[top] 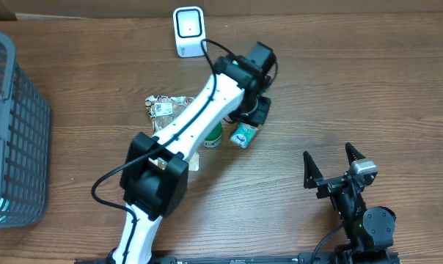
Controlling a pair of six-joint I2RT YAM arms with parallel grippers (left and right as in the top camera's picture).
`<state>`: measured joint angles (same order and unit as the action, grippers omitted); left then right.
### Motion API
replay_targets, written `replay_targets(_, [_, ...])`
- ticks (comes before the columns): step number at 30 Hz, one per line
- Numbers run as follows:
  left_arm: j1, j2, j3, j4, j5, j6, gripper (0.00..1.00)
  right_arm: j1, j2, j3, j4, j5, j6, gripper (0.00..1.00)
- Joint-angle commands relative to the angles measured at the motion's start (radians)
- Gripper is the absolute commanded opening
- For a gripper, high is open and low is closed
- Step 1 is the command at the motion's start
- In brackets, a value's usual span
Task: Scan the item barcode
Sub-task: 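Carry the Kleenex pack with the left gripper past the white scanner, then lower the Kleenex pack right of the green tissue pack and release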
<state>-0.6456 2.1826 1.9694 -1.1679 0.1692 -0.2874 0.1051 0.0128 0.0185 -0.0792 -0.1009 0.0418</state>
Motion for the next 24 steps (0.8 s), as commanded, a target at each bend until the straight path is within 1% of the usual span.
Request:
replay_targets(1, [-0.048, 0.027, -0.004, 0.027, 0.007, -0.035, 0.21, -0.004, -0.01, -0.01, 0.005, -0.005, 0.003, 1.0])
replay_targets(7, [-0.12, 0.049, -0.004, 0.074, -0.004, -0.051, 0.22, -0.004, -0.01, -0.01, 0.004, -0.005, 0.003, 1.0])
replay_targets(10, [-0.145, 0.067, -0.004, 0.078, -0.029, -0.061, 0.27, -0.004, -0.01, -0.01, 0.005, -0.005, 0.003, 1.0])
replay_targets(11, [-0.151, 0.076, -0.004, 0.077, -0.039, -0.063, 0.28, -0.004, -0.01, -0.01, 0.005, -0.005, 0.003, 1.0])
replay_targets(17, [-0.155, 0.127, -0.004, 0.087, -0.045, -0.136, 0.3, -0.003, -0.01, -0.01, 0.005, -0.005, 0.003, 1.0])
replay_targets(24, [-0.143, 0.171, -0.004, 0.129, -0.05, -0.156, 0.31, -0.004, -0.01, -0.01, 0.005, -0.005, 0.003, 1.0])
